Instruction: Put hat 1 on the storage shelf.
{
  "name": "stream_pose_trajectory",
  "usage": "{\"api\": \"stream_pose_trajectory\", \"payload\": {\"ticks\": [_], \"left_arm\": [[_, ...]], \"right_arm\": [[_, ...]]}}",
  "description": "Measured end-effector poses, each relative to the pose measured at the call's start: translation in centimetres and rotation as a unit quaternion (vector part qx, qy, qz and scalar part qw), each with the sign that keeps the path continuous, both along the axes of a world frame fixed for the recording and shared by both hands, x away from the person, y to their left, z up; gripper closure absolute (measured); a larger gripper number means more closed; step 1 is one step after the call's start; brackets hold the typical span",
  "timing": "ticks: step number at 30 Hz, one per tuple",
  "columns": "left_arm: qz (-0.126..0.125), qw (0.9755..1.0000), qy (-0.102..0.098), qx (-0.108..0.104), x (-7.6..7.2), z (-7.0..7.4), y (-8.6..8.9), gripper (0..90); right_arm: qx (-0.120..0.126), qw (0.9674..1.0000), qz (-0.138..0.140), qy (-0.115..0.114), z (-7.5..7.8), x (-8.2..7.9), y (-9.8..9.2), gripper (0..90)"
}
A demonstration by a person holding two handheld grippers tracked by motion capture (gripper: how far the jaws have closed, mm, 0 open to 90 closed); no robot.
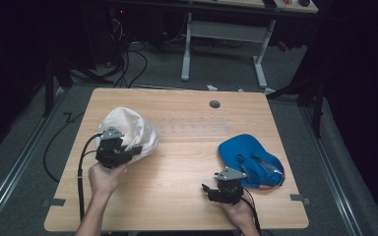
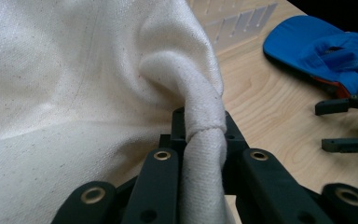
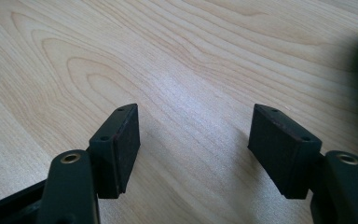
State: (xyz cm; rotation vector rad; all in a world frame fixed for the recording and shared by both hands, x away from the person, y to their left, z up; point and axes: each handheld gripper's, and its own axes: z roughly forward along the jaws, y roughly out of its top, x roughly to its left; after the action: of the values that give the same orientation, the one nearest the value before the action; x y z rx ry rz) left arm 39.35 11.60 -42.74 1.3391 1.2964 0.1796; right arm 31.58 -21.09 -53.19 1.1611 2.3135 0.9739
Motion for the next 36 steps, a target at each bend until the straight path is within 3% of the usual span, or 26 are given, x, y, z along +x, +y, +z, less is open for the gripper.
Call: {"api": "stream_pose_trajectory", "payload": {"ticks": [9, 16, 19, 29, 33, 36], "left_arm": [[-0.018, 0.9993, -0.007, 0.031, 2.5, 2.0, -1.3, 81.5], [-0.031, 0.9974, -0.012, 0.064, 4.7, 3.3, -2.7, 81.5], [-0.038, 0.9956, -0.012, 0.086, 5.7, 3.6, -3.5, 81.6], [-0.038, 0.9936, 0.000, 0.106, 7.8, 3.2, -4.6, 81.6], [-0.033, 0.9904, 0.006, 0.134, 8.6, 2.9, -5.2, 81.7], [-0.033, 0.9891, 0.006, 0.143, 8.9, 2.8, -5.4, 81.7]], "right_arm": [[0.000, 1.0000, 0.000, 0.000, 0.0, 0.0, 0.0, 33.9], [0.000, 1.0000, 0.000, 0.000, 0.0, 0.0, 0.0, 33.9], [0.000, 1.0000, 0.000, 0.000, 0.0, 0.0, 0.0, 33.8], [0.000, 1.0000, 0.000, 0.000, 0.0, 0.0, 0.0, 33.7], [0.000, 1.0000, 0.000, -0.001, 0.0, 0.0, 0.0, 33.7], [0.000, 1.0000, 0.000, -0.001, 0.0, 0.0, 0.0, 33.7]]}}
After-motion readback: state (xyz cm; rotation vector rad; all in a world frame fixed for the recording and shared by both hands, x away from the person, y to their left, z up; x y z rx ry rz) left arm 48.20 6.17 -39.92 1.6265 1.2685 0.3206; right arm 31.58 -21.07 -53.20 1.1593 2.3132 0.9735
